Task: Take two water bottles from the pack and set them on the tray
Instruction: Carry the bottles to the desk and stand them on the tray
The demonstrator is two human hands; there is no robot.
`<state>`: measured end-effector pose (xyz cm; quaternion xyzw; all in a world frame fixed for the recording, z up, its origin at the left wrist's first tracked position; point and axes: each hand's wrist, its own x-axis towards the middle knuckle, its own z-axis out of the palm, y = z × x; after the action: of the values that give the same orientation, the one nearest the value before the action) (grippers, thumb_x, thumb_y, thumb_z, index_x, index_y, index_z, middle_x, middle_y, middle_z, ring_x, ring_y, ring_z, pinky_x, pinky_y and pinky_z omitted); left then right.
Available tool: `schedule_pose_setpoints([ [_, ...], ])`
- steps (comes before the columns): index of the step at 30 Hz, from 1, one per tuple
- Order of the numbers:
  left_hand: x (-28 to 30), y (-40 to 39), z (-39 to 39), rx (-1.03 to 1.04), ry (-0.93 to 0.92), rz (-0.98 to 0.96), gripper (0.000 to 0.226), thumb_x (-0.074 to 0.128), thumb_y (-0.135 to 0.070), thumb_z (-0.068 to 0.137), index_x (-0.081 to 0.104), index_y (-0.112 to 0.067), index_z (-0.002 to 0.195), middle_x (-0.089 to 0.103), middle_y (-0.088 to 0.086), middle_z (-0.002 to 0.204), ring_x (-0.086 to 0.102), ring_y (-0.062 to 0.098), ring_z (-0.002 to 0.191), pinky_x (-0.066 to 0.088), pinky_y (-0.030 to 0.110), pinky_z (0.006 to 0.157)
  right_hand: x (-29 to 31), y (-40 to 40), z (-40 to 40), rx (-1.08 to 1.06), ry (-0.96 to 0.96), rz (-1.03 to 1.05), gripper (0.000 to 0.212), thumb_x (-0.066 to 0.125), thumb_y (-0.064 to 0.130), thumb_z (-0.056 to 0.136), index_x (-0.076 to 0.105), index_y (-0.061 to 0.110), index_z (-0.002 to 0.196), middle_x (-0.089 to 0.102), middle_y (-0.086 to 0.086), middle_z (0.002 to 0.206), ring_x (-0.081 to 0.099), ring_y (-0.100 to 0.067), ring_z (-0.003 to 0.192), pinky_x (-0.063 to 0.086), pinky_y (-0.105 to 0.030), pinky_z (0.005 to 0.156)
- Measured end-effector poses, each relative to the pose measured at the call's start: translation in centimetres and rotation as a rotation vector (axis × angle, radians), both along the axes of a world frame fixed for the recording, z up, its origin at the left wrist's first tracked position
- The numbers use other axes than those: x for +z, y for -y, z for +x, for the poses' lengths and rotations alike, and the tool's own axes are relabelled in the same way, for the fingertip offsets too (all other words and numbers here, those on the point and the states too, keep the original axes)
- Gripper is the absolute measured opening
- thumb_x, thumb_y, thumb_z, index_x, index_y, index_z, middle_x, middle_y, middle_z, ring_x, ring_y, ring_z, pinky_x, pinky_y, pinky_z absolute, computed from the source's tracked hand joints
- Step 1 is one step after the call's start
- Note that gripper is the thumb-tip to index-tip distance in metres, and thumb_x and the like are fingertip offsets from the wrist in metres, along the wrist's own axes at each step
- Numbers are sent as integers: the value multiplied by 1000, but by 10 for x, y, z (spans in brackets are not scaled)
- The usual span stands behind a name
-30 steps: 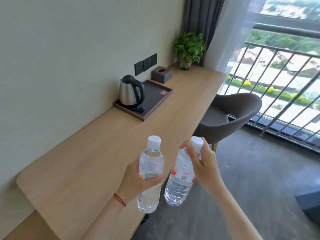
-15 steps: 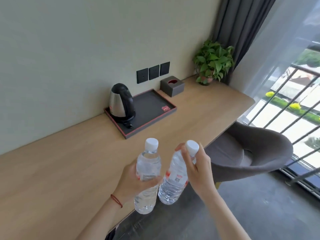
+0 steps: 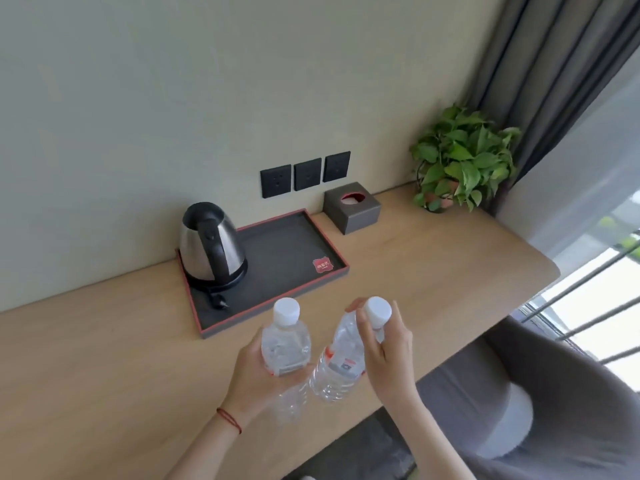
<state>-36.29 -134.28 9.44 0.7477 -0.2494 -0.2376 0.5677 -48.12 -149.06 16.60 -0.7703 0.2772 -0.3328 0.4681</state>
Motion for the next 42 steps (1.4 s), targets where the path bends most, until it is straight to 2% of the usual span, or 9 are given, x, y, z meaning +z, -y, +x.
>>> schedule_pose_setpoints([
  [7, -25, 59, 3, 201, -25, 99, 59, 89, -46, 38, 60, -37, 88, 71, -26, 92, 67, -6, 77, 48, 2, 62, -30, 77, 32, 223, -63, 18, 33, 45, 55, 82, 57, 25, 87, 67, 9, 85, 62, -12, 73, 49, -22, 67],
  [12, -37, 94, -8, 373, -68, 140, 61, 89, -42, 37, 61, -32, 90, 72, -14, 88, 65, -5, 76, 51, 8, 65, -57, 116, 48, 432, -107, -69, 18, 47, 45, 85, 54, 28, 84, 61, 28, 66, 52, 5, 53, 35, 0, 54],
  [19, -46, 122, -8, 517, -122, 154, 68, 95, -18, 48, 60, -23, 105, 69, -12, 97, 64, 2, 84, 48, 9, 69, -82, 146, 63, 626, -126, -75, 5, 51, 38, 87, 54, 34, 89, 62, 27, 79, 50, 8, 53, 34, 1, 54],
  [24, -50, 126, -5, 515, -135, 158, 63, 94, -16, 48, 57, -32, 97, 67, -14, 90, 61, -15, 73, 47, 2, 62, -85, 155, 75, 630, -103, -103, 20, 51, 34, 86, 60, 17, 90, 57, 39, 65, 51, 11, 52, 33, 5, 53],
  [31, -57, 124, -5, 457, -177, 124, 64, 93, -12, 51, 55, -23, 102, 67, -10, 88, 63, -5, 75, 51, 8, 61, -88, 158, 74, 654, -106, -95, 35, 51, 44, 82, 63, 16, 100, 60, 32, 64, 56, 13, 63, 37, -1, 60],
  [34, -47, 120, -4, 412, -220, 74, 72, 93, -15, 52, 51, -19, 111, 66, -8, 100, 63, 9, 93, 52, 16, 74, -84, 163, 71, 667, -153, -129, 41, 64, 43, 77, 58, 22, 111, 60, 25, 87, 57, 10, 80, 40, -2, 70],
  [36, -33, 116, -2, 398, -151, 41, 78, 92, -27, 52, 51, -26, 118, 64, -13, 113, 59, 3, 107, 46, 16, 91, -77, 167, 71, 637, -158, -235, 46, 73, 39, 73, 55, 21, 111, 56, 14, 95, 51, 4, 91, 38, -1, 80],
  [39, -5, 118, 4, 319, 27, 15, 67, 85, -39, 56, 56, -32, 115, 66, -18, 111, 57, -1, 111, 38, 2, 92, -64, 168, 72, 544, -269, -522, 45, 68, 53, 69, 52, 22, 98, 55, 7, 84, 51, -13, 76, 43, -18, 59],
  [42, 13, 127, 13, 275, 184, 76, 31, 82, -33, 64, 66, -25, 89, 70, -9, 92, 64, 7, 93, 47, 13, 85, -55, 165, 76, 513, -473, -650, 51, 54, 67, 69, 49, 21, 91, 53, 8, 62, 50, -21, 53, 41, -27, 47],
])
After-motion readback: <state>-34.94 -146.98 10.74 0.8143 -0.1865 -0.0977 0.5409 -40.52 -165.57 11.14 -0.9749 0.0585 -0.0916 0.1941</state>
